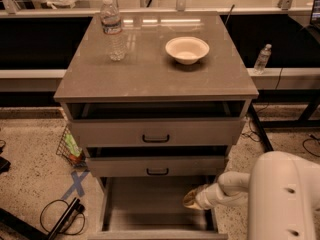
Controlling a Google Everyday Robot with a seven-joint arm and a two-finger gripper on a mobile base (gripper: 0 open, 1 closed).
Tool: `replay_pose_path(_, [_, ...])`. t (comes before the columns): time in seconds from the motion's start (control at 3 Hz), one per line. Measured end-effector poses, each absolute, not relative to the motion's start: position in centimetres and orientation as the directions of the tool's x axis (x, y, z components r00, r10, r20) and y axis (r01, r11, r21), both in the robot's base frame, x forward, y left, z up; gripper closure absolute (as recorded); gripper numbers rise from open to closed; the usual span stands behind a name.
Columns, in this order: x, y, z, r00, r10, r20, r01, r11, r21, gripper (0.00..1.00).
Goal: Open bottom drawer
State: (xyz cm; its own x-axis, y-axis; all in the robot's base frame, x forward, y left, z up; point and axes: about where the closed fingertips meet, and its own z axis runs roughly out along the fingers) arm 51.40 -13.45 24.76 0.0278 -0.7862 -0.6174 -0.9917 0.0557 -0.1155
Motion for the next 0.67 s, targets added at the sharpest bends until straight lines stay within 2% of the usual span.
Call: replay_pose_path(0.67, [50.3,-10.5,19.1,0.024,-0.773,-0.634,-1.000,-0.023,-0.010,1.00])
